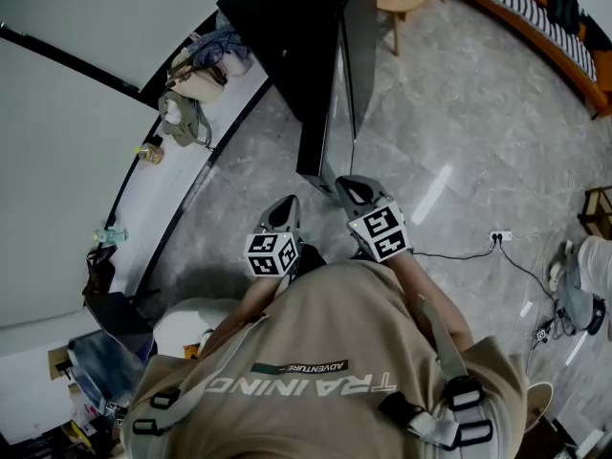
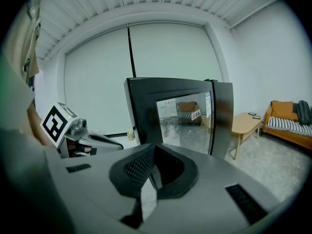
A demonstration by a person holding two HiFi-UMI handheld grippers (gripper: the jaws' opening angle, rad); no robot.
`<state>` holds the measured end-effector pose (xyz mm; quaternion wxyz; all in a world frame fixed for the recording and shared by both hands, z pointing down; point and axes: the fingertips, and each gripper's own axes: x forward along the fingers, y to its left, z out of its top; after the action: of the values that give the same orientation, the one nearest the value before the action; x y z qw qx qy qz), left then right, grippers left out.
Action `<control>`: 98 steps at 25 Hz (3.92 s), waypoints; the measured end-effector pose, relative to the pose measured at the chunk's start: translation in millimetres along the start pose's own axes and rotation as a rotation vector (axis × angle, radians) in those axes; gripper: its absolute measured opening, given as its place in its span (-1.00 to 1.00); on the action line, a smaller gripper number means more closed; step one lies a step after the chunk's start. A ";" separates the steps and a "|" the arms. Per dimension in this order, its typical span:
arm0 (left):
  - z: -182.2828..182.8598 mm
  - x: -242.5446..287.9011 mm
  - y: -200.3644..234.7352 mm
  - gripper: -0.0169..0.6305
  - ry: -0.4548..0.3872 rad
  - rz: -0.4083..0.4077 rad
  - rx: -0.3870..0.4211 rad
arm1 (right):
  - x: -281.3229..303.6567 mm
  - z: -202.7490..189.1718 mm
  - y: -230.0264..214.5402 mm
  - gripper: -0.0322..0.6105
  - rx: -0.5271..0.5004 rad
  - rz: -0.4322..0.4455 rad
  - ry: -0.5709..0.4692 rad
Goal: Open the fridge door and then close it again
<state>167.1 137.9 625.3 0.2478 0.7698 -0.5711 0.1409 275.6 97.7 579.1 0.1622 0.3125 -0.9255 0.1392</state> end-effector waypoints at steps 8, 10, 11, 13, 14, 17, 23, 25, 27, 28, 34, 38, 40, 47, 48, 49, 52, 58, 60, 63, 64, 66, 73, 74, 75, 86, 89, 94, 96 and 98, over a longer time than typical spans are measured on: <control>18.1 -4.8 19.7 -0.95 -0.017 -0.026 0.044 | 10.6 12.1 5.7 -0.91 -0.015 0.006 0.005; 15.4 -3.7 23.5 -0.95 -0.002 -0.025 0.042 | 10.1 12.7 7.9 -0.91 -0.018 0.010 0.006; 14.1 -3.8 25.3 -0.95 0.004 -0.025 0.036 | 9.6 12.3 8.9 -0.91 -0.019 0.008 0.006; 14.5 -5.2 29.0 -0.95 0.005 -0.028 0.030 | 9.6 11.4 10.0 -0.91 -0.017 0.002 0.009; 15.9 -6.0 31.2 -0.95 0.004 -0.029 0.031 | 10.0 11.3 10.2 -0.91 -0.015 -0.002 0.011; 18.2 -6.5 38.9 -0.95 0.005 -0.026 0.026 | 10.6 11.1 10.4 -0.91 -0.007 -0.012 0.018; 18.7 -5.6 59.5 -0.95 0.019 -0.016 0.025 | 16.0 11.7 10.1 -0.91 0.013 -0.032 0.019; 19.5 -6.9 66.7 -0.95 0.022 -0.020 0.024 | 20.2 11.7 9.7 -0.91 0.026 -0.043 0.020; 18.9 -6.1 75.5 -0.95 0.023 -0.016 0.021 | 24.0 11.5 7.9 -0.91 0.034 -0.057 0.020; 17.5 -5.1 82.3 -0.95 0.024 -0.007 0.020 | 26.7 11.4 7.3 -0.91 0.034 -0.064 0.019; 23.0 -2.6 124.1 -0.95 -0.002 0.010 -0.014 | 44.2 13.0 11.9 -0.91 0.040 -0.111 0.036; 40.1 -0.3 128.3 -0.95 -0.045 -0.059 -0.002 | 48.9 13.5 11.9 -0.91 0.041 -0.137 0.041; 47.6 3.0 134.3 -0.95 -0.067 -0.103 -0.020 | 56.7 15.6 9.7 -0.91 0.034 -0.156 0.033; 57.7 0.5 164.8 -0.95 -0.062 -0.127 0.020 | 76.8 25.0 15.6 -0.91 0.055 -0.205 0.023; 60.0 1.7 166.3 -0.95 -0.058 -0.133 0.030 | 78.1 26.5 15.5 -0.91 0.059 -0.213 0.021; 61.7 3.0 168.4 -0.95 -0.054 -0.141 0.035 | 80.2 28.3 15.8 -0.91 0.061 -0.221 0.019; 65.0 4.6 177.2 -0.95 -0.050 -0.164 0.052 | 91.6 32.7 19.8 -0.91 0.065 -0.241 0.013; 67.6 -1.4 189.7 -0.95 -0.049 -0.202 0.065 | 108.0 35.6 32.4 -0.91 0.072 -0.263 0.009; 67.1 -3.3 197.2 -0.95 -0.050 -0.206 0.062 | 114.2 36.7 35.0 -0.91 0.071 -0.273 0.008; 64.9 -5.1 211.2 -0.95 -0.048 -0.205 0.057 | 124.1 38.6 37.5 -0.91 0.078 -0.281 0.003; 65.0 -6.0 214.5 -0.95 -0.049 -0.207 0.051 | 126.4 39.3 37.9 -0.91 0.079 -0.284 0.002; 67.7 -9.3 218.6 -0.95 -0.054 -0.215 0.037 | 129.0 41.1 38.2 -0.91 0.073 -0.292 0.002; 82.2 -26.3 229.9 -0.95 -0.081 -0.245 0.066 | 142.3 45.1 40.5 -0.91 0.068 -0.320 0.011; 84.7 -27.2 232.3 -0.95 -0.089 -0.245 0.068 | 145.4 47.4 40.8 -0.91 0.066 -0.319 0.012; 87.0 -27.8 234.7 -0.95 -0.096 -0.243 0.067 | 148.6 49.5 41.3 -0.91 0.064 -0.316 0.016; 90.6 -39.3 263.0 -0.95 -0.122 -0.150 0.018 | 177.3 64.3 45.0 -0.91 0.043 -0.248 0.022; 95.1 -37.2 279.9 -0.95 -0.126 -0.115 -0.006 | 192.7 70.8 46.2 -0.91 0.043 -0.220 0.018; 107.7 -26.1 293.9 -0.95 -0.123 -0.091 -0.017 | 214.3 76.6 48.3 -0.91 0.055 -0.169 0.017; 117.0 -18.8 295.8 -0.95 -0.126 -0.086 -0.016 | 222.0 80.5 48.0 -0.91 0.050 -0.147 0.016; 126.3 -12.2 295.5 -0.95 -0.132 -0.087 -0.014 | 228.6 83.1 48.3 -0.91 0.046 -0.125 0.018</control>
<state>-125.5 12.9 578.6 0.2210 0.7997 -0.5532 0.0750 55.8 -17.1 584.6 0.1719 0.3721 -0.8992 0.1529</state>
